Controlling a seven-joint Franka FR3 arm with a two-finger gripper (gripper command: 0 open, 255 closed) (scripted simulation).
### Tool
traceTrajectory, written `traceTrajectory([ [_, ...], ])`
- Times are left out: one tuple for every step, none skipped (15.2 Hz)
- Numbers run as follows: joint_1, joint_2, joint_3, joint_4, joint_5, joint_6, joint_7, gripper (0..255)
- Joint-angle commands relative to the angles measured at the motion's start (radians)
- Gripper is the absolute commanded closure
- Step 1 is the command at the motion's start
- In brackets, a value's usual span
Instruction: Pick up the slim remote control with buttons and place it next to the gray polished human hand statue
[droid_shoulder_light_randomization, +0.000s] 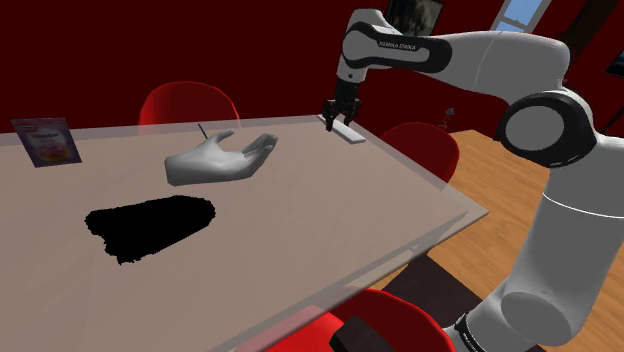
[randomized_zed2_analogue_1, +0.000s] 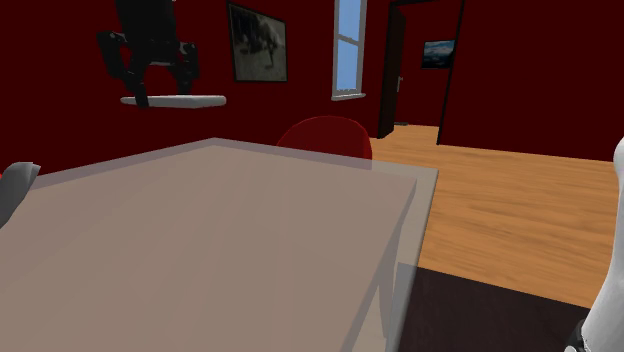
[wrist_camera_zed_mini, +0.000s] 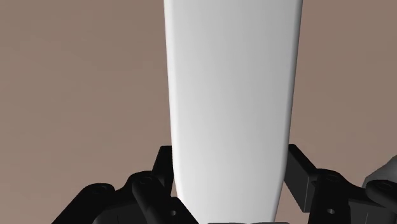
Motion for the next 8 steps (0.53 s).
traceTrajectory([
  [0.015, 0.101, 0.005, 0.153, -0.006, -0.052, 0.018, 255],
  [0.022, 0.16, 0.006, 0.245, -0.009, -0.084, 0.024, 255],
  [0.03, 0.227, 0.007, 0.351, -0.013, -0.124, 0.029, 255],
  [0.039, 0.308, 0.007, 0.484, -0.016, -0.176, 0.034, 255],
  [0.055, 0.487, 0.005, 0.793, -0.022, -0.306, 0.036, 255],
  [0.053, 0.449, 0.004, 0.712, -0.021, -0.263, 0.037, 255],
  [0.051, 0.426, 0.005, 0.656, -0.02, -0.231, 0.038, 255],
  [0.05, 0.407, 0.005, 0.61, -0.019, -0.203, 0.039, 255],
])
